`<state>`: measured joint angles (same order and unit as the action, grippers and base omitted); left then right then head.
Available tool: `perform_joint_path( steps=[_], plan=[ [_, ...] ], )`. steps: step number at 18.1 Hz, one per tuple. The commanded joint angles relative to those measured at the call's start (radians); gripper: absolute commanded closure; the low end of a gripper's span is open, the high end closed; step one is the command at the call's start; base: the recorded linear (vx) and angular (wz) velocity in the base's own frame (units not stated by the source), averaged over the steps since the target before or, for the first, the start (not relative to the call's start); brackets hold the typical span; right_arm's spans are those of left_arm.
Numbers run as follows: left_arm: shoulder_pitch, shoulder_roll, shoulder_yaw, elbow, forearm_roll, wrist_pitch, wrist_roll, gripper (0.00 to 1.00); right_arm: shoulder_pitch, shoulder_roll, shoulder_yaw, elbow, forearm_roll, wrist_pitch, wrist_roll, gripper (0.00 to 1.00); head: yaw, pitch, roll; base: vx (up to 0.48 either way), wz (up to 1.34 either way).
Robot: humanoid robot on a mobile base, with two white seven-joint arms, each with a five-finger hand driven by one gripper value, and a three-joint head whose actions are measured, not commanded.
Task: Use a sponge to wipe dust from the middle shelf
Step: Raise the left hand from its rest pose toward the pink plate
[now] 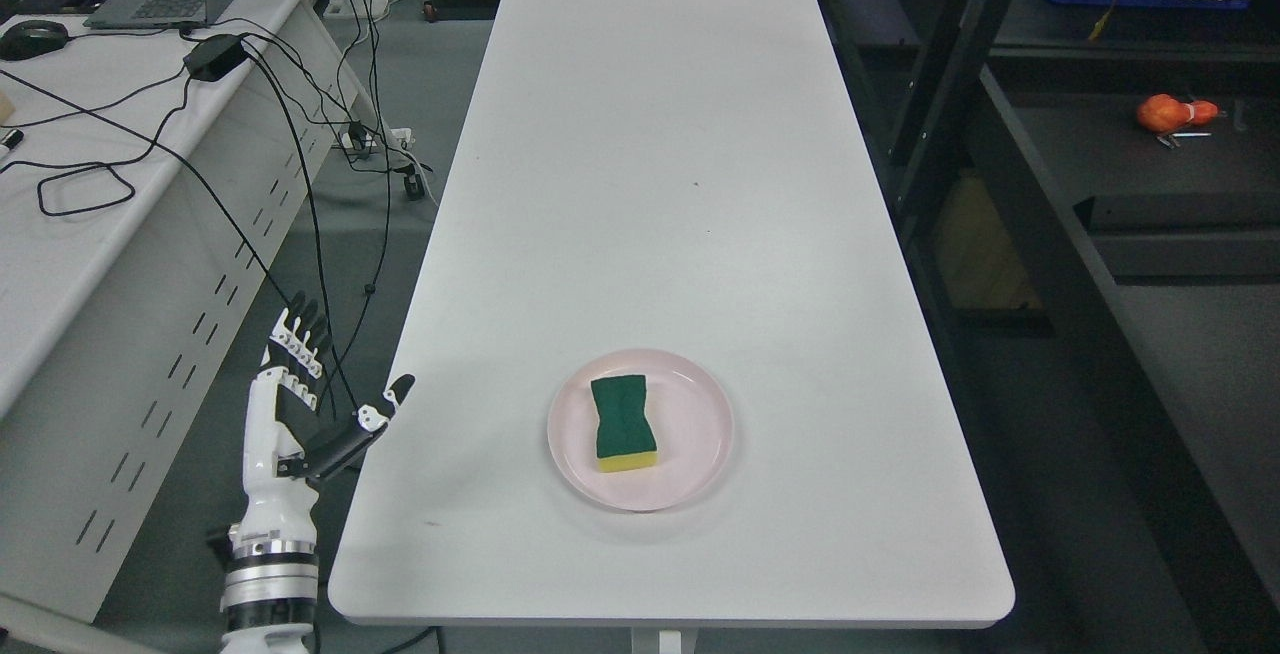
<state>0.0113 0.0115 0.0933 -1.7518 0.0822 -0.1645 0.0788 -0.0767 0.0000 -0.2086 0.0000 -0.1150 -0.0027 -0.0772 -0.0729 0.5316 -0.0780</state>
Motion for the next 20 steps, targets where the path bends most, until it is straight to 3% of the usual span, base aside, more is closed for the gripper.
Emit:
perform_joint_path(
  steps=[1,6,10,12,14,20],
  plan=[
    [-0.025,0.184,0.046,0.000,-0.022,-0.082,-0.024,0.01,0.000,-0.017,0.000,-0.017,0.000,0.073,0.005,0.00,0.0000,0.000,0.000,0.000,0.00],
    [-0.115,0.508,0.014,0.069,-0.400,-0.373,-0.080,0.01,0.000,-0.017,0.000,-0.017,0.000,0.073,0.005,0.00,0.0000,0.000,0.000,0.000,0.00],
    [-0.177,0.617,-0.157,0.072,-0.746,-0.559,-0.096,0.01,0.000,-0.017,0.000,-0.017,0.000,0.073,0.005,0.00,0.0000,0.000,0.000,0.000,0.00],
    [-0.235,0.625,-0.231,0.084,-0.841,-0.612,-0.132,0.01,0.000,-0.017,0.000,-0.017,0.000,0.073,0.004,0.00,0.0000,0.000,0.000,0.000,0.00],
    [-0.319,0.619,-0.343,0.107,-0.909,-0.613,-0.271,0.01,0.000,-0.017,0.000,-0.017,0.000,0.073,0.005,0.00,0.0000,0.000,0.000,0.000,0.00],
    [-0.523,0.535,-0.552,0.166,-1.000,-0.621,-0.453,0.02,0.000,-0.017,0.000,-0.017,0.000,0.073,0.005,0.00,0.0000,0.000,0.000,0.000,0.00]
  ],
)
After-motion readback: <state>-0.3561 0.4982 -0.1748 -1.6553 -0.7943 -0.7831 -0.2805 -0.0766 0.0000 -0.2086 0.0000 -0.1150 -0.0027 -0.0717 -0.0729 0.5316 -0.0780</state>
